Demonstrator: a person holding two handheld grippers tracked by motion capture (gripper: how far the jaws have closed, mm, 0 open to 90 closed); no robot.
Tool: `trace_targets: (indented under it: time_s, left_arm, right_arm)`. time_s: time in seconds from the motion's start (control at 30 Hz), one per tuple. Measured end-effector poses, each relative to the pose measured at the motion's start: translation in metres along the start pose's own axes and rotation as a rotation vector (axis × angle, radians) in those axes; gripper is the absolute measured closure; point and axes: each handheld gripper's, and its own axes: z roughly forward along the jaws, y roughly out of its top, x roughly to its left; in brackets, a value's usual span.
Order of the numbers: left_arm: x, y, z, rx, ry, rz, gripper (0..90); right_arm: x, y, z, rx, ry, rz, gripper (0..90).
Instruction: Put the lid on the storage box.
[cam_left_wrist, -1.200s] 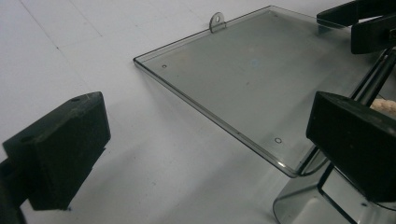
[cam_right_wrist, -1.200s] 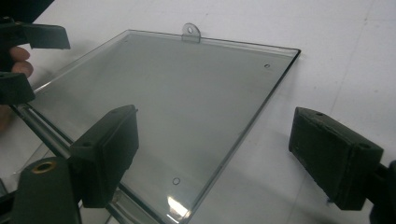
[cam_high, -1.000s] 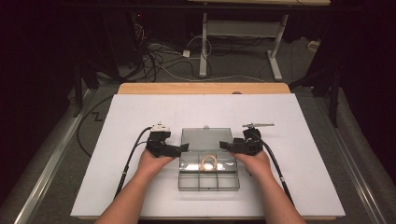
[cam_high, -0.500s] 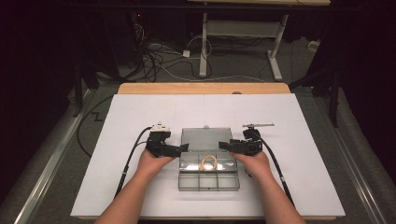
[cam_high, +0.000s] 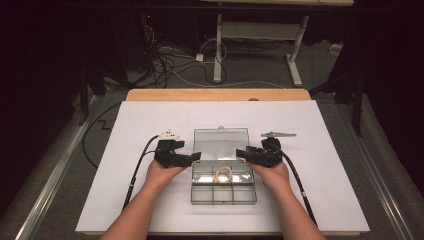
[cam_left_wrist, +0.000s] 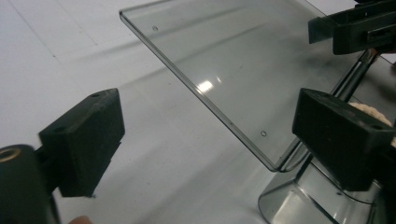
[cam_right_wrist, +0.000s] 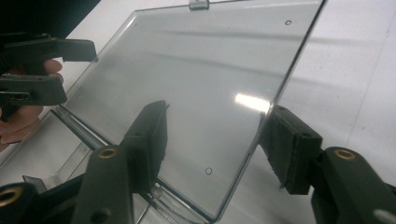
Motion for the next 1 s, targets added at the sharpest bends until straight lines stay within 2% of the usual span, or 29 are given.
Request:
trace_targets:
  time_s: [0.13, 0.3, 0.4, 0.7, 0.83, 1.0]
  left_arm:
    - [-0.002, 0.000, 0.001, -0.007, -0.029, 0.002, 16.5]
    - [-0.004, 0.000, 0.001, -0.019, -0.067, 0.013, 27.9]
    - [-0.006, 0.001, 0.001, -0.031, -0.076, 0.021, 35.2]
    - [-0.010, 0.001, -0.003, -0.045, -0.056, 0.064, 50.6]
    - [-0.009, 0.001, -0.004, -0.045, -0.060, 0.054, 55.0]
    - [-0.009, 0.002, -0.006, -0.054, -0.056, 0.069, 58.4]
  right_arm:
    - [0.004, 0.000, -0.004, -0.035, -0.025, -0.048, 48.4]
    - [0.006, -0.001, -0.009, -0.061, -0.037, -0.068, 53.2]
    - [0.008, -0.001, -0.011, -0.073, -0.046, -0.084, 55.7]
    - [0.010, 0.000, -0.017, -0.084, -0.060, -0.114, 60.2]
    - [0.007, -0.002, -0.021, -0.085, -0.064, -0.128, 64.1]
    - [0.007, -0.005, -0.029, -0.088, -0.079, -0.158, 70.0]
